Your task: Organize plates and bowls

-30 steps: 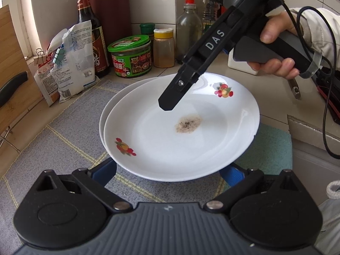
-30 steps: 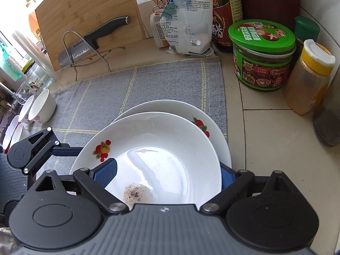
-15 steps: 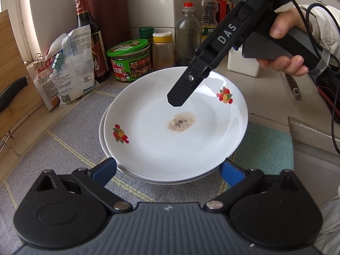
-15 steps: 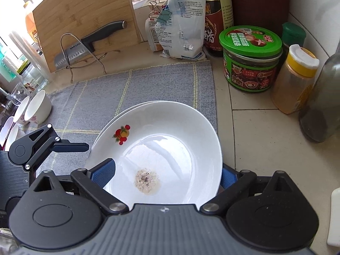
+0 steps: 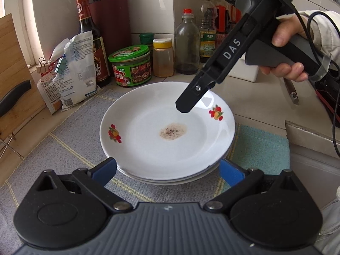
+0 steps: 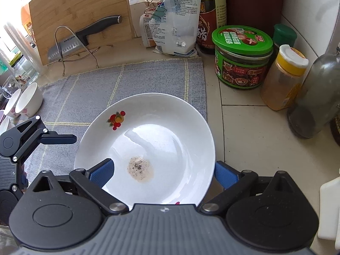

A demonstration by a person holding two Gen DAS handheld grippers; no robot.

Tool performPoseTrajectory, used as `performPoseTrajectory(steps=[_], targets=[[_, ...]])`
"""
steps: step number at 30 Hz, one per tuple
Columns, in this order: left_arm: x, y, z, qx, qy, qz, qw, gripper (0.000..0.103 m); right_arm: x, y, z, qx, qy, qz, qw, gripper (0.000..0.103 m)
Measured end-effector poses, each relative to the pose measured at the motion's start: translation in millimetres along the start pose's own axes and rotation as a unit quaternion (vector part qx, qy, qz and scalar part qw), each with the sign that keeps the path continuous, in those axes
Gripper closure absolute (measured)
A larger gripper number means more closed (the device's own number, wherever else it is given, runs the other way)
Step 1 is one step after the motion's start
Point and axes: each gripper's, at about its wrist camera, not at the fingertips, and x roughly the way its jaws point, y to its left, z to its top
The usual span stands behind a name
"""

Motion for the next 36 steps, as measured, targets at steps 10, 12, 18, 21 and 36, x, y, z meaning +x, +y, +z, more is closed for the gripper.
performPoseTrajectory(steps=[10,12,18,21,36], targets=[[-23.3,7.8,-4.1,-0.049,-0.020,0.055,0.9970,0.001,-19.5,28.5,-6.4,-0.040,-0.075,-0.028,0.996,0.000],[-30.5,9.9,-6.6,-0.068,-0.024,0.074,0.9946,0.001,-21.2,37.2,-6.9,-0.059,-0.093,-0.038,0.993,0.000],[-58.0,16.5,-19.0,-0.136,-0.038,0.145,0.9794,0.001,-19.1,65.6,2.2,-0.129,-0.119,-0.024,0.984,0.000],[-71.2,19.4,-26.9,-0.163,-0.031,0.176,0.9703,0.001,-15.8,79.5,7.3,-0.158,-0.126,-0.003,0.979,0.000],[-147.5,42.3,-86.7,-0.202,-0.011,0.261,0.9440,0.001,3.5,173.2,7.2,-0.213,-0.135,0.053,0.966,0.000]])
